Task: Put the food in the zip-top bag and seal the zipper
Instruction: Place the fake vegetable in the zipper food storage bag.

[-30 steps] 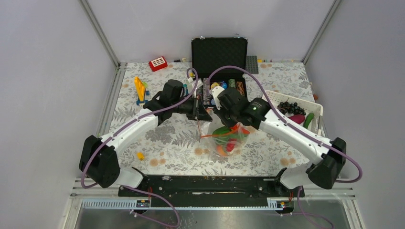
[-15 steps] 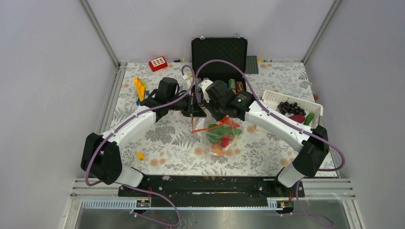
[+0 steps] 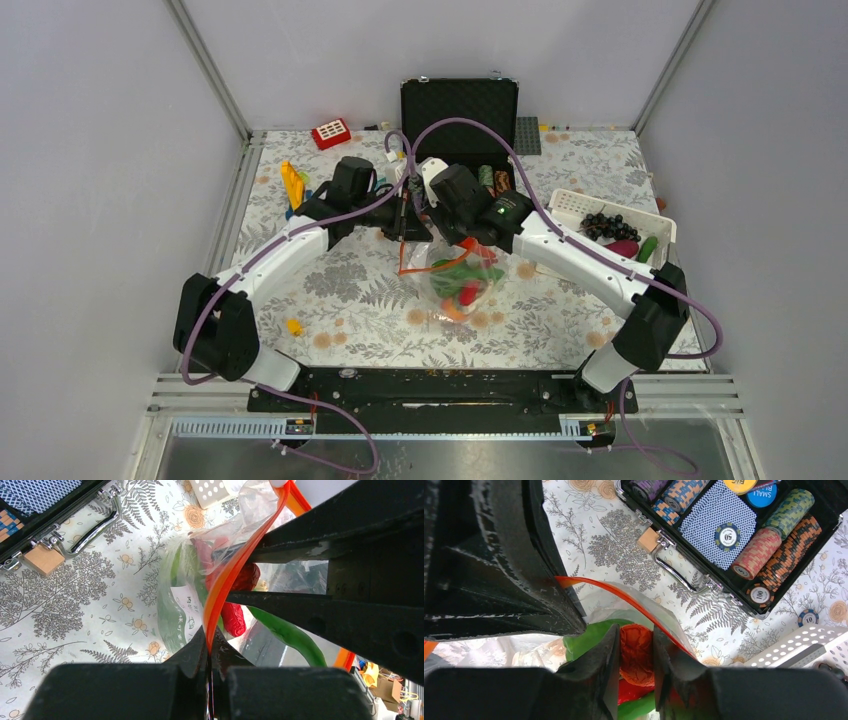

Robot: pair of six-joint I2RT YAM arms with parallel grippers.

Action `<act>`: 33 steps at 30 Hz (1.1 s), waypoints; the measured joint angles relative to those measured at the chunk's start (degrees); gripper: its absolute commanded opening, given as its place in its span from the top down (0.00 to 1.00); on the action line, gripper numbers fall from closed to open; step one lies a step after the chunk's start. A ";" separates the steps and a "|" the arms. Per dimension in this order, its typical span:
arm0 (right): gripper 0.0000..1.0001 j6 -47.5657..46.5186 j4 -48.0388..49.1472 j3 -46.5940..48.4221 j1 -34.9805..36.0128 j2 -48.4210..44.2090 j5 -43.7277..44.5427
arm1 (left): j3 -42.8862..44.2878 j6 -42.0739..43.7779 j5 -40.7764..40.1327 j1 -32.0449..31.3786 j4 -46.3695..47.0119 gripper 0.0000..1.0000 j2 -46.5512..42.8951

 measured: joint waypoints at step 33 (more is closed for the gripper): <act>0.00 -3.06 8.70 -5.20 -0.13 -11.72 -5.09 | 0.24 1.11 3.19 0.20 2.97 1.00 1.20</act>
